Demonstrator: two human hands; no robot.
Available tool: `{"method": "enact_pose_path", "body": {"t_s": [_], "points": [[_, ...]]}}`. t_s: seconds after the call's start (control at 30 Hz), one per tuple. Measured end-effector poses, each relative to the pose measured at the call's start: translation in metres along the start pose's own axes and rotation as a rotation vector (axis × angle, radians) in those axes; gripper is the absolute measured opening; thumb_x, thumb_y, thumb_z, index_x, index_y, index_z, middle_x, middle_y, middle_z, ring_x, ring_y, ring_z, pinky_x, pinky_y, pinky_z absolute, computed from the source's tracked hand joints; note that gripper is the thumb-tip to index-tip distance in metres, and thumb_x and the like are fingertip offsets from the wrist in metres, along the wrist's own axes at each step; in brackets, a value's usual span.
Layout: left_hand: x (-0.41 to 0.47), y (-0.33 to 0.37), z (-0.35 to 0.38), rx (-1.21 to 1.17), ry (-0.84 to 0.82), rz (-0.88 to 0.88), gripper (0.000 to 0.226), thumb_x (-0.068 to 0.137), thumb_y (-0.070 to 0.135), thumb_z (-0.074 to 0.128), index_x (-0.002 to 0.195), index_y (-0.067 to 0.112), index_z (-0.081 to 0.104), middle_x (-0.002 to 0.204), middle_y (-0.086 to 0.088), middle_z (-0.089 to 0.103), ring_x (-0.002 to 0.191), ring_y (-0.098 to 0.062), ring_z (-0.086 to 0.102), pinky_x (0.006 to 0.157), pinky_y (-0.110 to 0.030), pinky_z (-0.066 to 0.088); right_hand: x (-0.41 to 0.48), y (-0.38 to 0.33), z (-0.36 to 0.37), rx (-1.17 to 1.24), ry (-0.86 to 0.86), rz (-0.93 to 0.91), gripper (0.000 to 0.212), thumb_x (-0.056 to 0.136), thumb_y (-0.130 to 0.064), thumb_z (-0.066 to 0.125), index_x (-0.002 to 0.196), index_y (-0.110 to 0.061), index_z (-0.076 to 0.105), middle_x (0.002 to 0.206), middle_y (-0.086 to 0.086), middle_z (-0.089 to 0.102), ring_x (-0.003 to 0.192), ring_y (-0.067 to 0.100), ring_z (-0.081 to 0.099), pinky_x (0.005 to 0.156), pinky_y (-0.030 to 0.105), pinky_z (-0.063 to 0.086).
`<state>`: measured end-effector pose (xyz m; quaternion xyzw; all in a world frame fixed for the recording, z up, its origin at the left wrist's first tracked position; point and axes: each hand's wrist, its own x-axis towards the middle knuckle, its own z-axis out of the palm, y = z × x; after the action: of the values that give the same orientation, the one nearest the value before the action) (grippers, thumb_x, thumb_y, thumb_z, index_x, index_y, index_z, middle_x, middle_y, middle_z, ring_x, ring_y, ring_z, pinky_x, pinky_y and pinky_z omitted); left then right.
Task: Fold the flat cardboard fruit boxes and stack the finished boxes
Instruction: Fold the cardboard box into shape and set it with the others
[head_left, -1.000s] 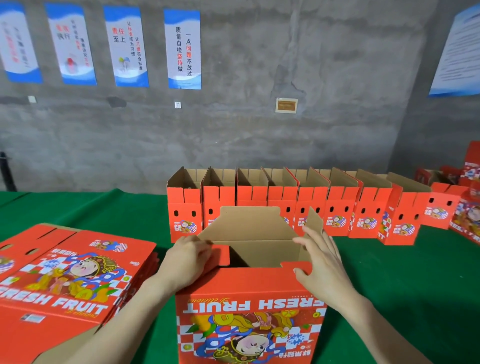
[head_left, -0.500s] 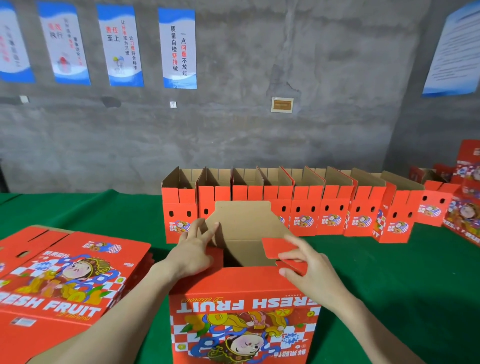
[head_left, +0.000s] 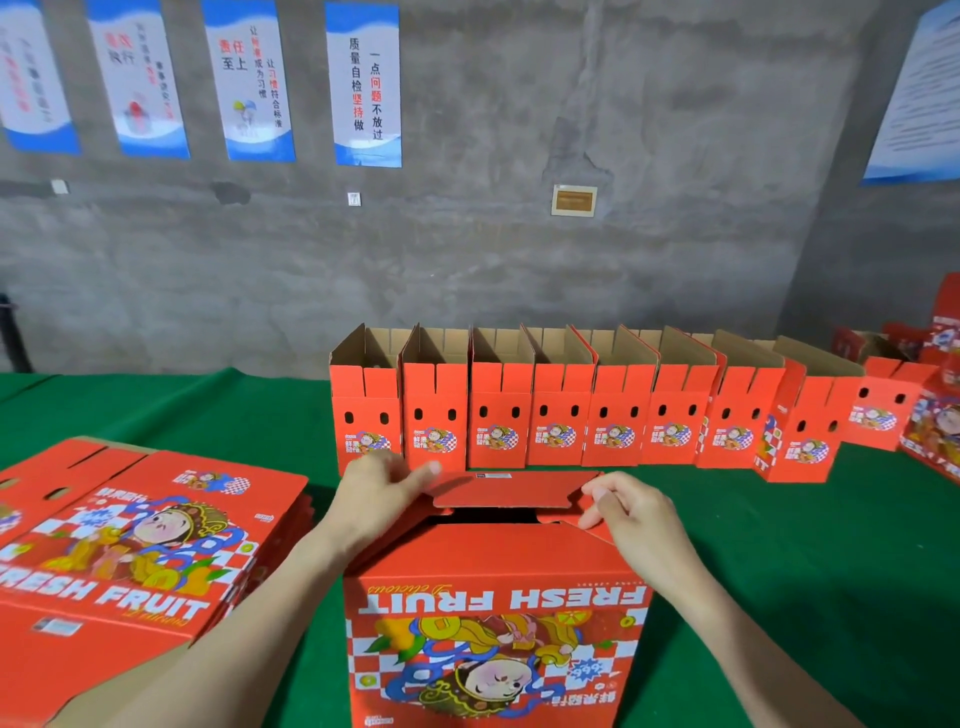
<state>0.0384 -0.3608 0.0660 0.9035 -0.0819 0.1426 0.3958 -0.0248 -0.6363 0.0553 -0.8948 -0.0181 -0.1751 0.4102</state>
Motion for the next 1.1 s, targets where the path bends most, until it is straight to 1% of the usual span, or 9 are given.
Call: {"method": "enact_pose_path", "body": {"t_s": [0.07, 0.13, 0.2, 0.27, 0.4, 0.57, 0.73, 0.9, 1.1], "points": [[0.001, 0.001, 0.002, 0.126, -0.114, 0.033, 0.032, 0.079, 0.043, 0.073, 0.089, 0.014, 0.061, 0.098, -0.005, 0.058, 0.087, -0.015, 0.055, 0.068, -0.022, 0.041, 0.002, 0.000, -0.002, -0.013, 0.001, -0.009, 0.018, 0.098, -0.019, 0.048, 0.089, -0.029, 0.060, 0.078, -0.013, 0.069, 0.086, 0.006, 0.062, 0.068, 0.011, 0.041], [0.002, 0.002, 0.002, 0.182, -0.221, 0.003, 0.059, 0.077, 0.043, 0.075, 0.125, 0.016, 0.053, 0.131, -0.006, 0.046, 0.122, -0.022, 0.045, 0.098, -0.030, 0.041, 0.006, 0.002, -0.004, -0.043, 0.015, -0.033, 0.013, 0.095, -0.019, 0.055, 0.089, -0.030, 0.059, 0.089, -0.017, 0.064, 0.086, 0.000, 0.058, 0.072, 0.013, 0.042], [0.004, 0.003, 0.000, 0.190, -0.282, -0.040, 0.075, 0.078, 0.044, 0.073, 0.141, 0.016, 0.043, 0.145, -0.006, 0.040, 0.133, -0.023, 0.039, 0.111, -0.034, 0.033, 0.014, 0.001, -0.004, -0.079, 0.014, -0.045, 0.008, 0.093, -0.020, 0.059, 0.098, -0.027, 0.060, 0.103, -0.011, 0.061, 0.090, 0.000, 0.056, 0.077, 0.013, 0.041], [0.006, 0.002, 0.001, 0.184, -0.312, -0.052, 0.072, 0.079, 0.045, 0.073, 0.139, 0.017, 0.046, 0.139, -0.004, 0.051, 0.127, -0.021, 0.047, 0.109, -0.034, 0.035, 0.025, 0.001, -0.003, -0.150, -0.019, -0.048, 0.021, 0.092, -0.023, 0.061, 0.113, -0.021, 0.060, 0.120, -0.005, 0.057, 0.107, 0.011, 0.054, 0.090, 0.021, 0.042], [0.007, 0.001, 0.000, 0.179, -0.315, -0.066, 0.068, 0.077, 0.044, 0.074, 0.136, 0.018, 0.050, 0.133, -0.003, 0.056, 0.124, -0.023, 0.049, 0.108, -0.038, 0.037, 0.043, -0.003, -0.001, -0.294, -0.284, -0.013, 0.058, 0.093, -0.033, 0.058, 0.146, -0.021, 0.036, 0.154, -0.003, 0.030, 0.144, 0.017, 0.020, 0.118, 0.037, 0.019], [0.010, 0.003, 0.003, 0.251, -0.313, -0.067, 0.064, 0.079, 0.050, 0.069, 0.134, 0.022, 0.051, 0.133, -0.006, 0.052, 0.125, -0.028, 0.045, 0.109, -0.041, 0.033, 0.054, -0.004, 0.008, -0.361, -0.442, 0.051, 0.065, 0.092, -0.037, 0.059, 0.148, -0.025, 0.031, 0.152, 0.000, 0.028, 0.142, 0.022, 0.020, 0.116, 0.042, 0.022], [0.011, 0.005, 0.006, 0.313, -0.407, -0.122, 0.093, 0.070, 0.065, 0.068, 0.145, 0.024, 0.033, 0.145, -0.002, 0.030, 0.137, -0.030, 0.020, 0.114, -0.046, 0.025, 0.055, -0.005, 0.005, -0.335, -0.555, 0.080, 0.073, 0.090, -0.042, 0.061, 0.151, -0.029, 0.024, 0.158, -0.003, 0.015, 0.147, 0.018, 0.007, 0.119, 0.042, 0.014], [0.010, 0.012, 0.011, 0.408, -0.356, -0.091, 0.094, 0.064, 0.063, 0.074, 0.140, 0.021, 0.039, 0.131, -0.004, 0.044, 0.127, -0.029, 0.033, 0.106, -0.042, 0.035, 0.048, -0.003, 0.012, -0.401, -0.480, 0.026, 0.077, 0.088, -0.040, 0.063, 0.151, -0.026, 0.022, 0.157, -0.003, 0.017, 0.146, 0.020, 0.007, 0.117, 0.040, 0.016], [0.006, 0.014, 0.014, 0.440, -0.356, -0.083, 0.094, 0.066, 0.060, 0.075, 0.144, 0.028, 0.034, 0.137, -0.006, 0.039, 0.131, -0.033, 0.028, 0.106, -0.044, 0.032, 0.046, 0.001, 0.012, -0.408, -0.478, 0.009, 0.070, 0.093, -0.028, 0.058, 0.152, -0.025, 0.021, 0.156, -0.004, 0.019, 0.145, 0.017, 0.008, 0.118, 0.039, 0.016]]}}
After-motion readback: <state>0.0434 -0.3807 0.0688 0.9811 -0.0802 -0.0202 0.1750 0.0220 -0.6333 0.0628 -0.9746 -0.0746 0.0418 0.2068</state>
